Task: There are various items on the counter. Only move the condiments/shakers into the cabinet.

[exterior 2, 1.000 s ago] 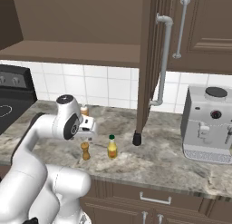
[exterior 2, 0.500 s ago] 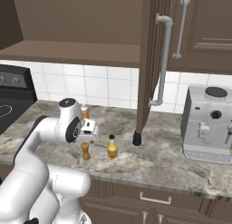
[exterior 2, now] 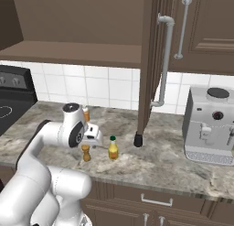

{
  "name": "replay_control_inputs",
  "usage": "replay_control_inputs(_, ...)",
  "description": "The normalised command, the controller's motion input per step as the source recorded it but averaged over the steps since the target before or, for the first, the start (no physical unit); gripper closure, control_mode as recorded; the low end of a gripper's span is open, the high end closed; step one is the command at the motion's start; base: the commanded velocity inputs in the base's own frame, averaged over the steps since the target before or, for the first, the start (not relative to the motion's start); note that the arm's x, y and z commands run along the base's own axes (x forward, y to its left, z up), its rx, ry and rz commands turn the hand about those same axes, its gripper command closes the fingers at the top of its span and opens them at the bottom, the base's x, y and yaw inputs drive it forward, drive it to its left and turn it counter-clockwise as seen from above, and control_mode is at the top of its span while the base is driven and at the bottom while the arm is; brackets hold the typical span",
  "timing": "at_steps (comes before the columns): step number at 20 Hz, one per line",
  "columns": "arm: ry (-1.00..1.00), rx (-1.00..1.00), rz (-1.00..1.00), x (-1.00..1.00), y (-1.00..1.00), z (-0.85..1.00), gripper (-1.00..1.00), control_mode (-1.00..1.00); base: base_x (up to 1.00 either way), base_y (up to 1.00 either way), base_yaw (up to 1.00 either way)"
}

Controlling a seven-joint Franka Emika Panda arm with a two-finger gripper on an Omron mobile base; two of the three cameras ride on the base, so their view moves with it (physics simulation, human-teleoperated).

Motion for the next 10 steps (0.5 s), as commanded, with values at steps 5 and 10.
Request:
replay_control_inputs(5,0.0,0.03,0.0,-0.01,0.0,-0.1,-1.0,-1.0,0.0,0.0,0.0)
replay_control_inputs(10,-0.01,0.0,0.0,0.0,0.0,-0.05,-1.0,-1.0,0.0,0.0,0.0)
